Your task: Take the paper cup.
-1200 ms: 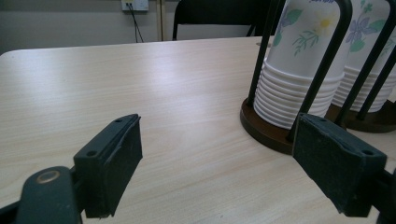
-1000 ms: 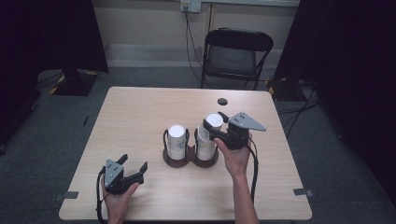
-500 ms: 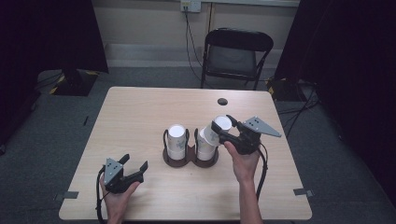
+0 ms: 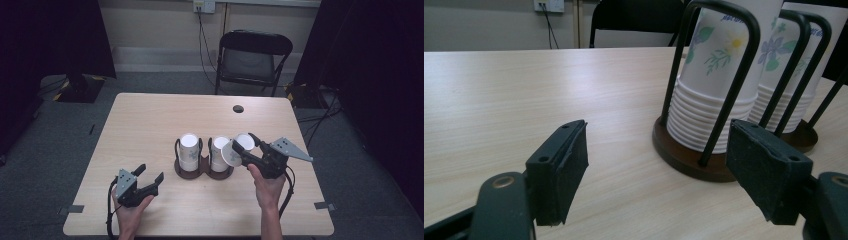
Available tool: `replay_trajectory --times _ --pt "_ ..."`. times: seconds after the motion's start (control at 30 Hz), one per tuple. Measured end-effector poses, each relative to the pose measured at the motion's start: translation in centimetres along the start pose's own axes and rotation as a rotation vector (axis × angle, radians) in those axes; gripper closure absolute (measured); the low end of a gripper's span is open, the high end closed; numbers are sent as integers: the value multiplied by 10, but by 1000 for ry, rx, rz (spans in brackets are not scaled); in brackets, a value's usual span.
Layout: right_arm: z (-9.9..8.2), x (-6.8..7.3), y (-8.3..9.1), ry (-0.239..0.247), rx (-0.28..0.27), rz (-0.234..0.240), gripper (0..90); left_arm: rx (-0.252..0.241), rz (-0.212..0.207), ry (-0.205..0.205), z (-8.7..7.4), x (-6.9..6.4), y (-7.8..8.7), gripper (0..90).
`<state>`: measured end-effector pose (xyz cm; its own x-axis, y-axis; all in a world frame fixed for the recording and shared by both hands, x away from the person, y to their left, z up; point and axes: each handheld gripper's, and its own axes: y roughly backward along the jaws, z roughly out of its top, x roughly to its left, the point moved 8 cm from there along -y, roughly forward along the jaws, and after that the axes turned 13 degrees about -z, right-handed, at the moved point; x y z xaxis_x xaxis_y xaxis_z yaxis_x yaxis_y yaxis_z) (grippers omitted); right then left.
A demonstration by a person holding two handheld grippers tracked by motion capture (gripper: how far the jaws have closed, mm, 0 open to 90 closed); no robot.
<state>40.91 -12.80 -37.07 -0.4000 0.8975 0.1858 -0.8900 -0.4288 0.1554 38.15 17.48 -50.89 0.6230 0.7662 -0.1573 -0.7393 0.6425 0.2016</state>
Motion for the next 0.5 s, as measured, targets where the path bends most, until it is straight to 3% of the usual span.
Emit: replay_trajectory --times 0.27,0.5 --pt "-18 2 12 -61 -2 19 368 38 -42 -20 -2 -13 -9 272" --pt "-33 12 22 -91 -3 57 368 35 -83 -23 -1 -22 -11 284"
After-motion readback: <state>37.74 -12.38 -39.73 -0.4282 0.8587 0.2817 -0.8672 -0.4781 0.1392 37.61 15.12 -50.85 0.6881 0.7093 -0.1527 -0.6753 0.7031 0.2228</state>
